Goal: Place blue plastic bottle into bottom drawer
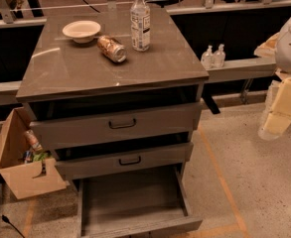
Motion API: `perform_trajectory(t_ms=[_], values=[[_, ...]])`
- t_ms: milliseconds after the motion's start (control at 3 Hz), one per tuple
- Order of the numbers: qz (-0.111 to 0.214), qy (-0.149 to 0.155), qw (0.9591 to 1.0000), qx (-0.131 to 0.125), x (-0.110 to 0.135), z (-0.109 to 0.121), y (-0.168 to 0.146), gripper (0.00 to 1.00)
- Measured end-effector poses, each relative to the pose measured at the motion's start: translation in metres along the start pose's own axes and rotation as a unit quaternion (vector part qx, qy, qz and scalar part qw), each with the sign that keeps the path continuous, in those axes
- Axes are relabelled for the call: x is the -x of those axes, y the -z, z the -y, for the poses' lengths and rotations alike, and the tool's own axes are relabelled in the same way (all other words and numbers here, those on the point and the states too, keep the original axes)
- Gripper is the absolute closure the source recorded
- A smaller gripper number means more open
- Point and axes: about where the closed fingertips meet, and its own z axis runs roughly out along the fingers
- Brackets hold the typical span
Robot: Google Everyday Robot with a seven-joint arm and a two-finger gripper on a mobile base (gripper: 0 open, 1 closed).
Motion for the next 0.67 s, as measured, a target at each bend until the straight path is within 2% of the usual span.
perform_trajectory(t_ms=[333, 667], values=[[0.000, 0.000, 1.0000, 0.000, 0.0000, 0.0000, 0.0000, 0.00], [0.023, -0.020, 0.9995, -0.011, 0.0007, 0.0095, -0.0019, 0.00]])
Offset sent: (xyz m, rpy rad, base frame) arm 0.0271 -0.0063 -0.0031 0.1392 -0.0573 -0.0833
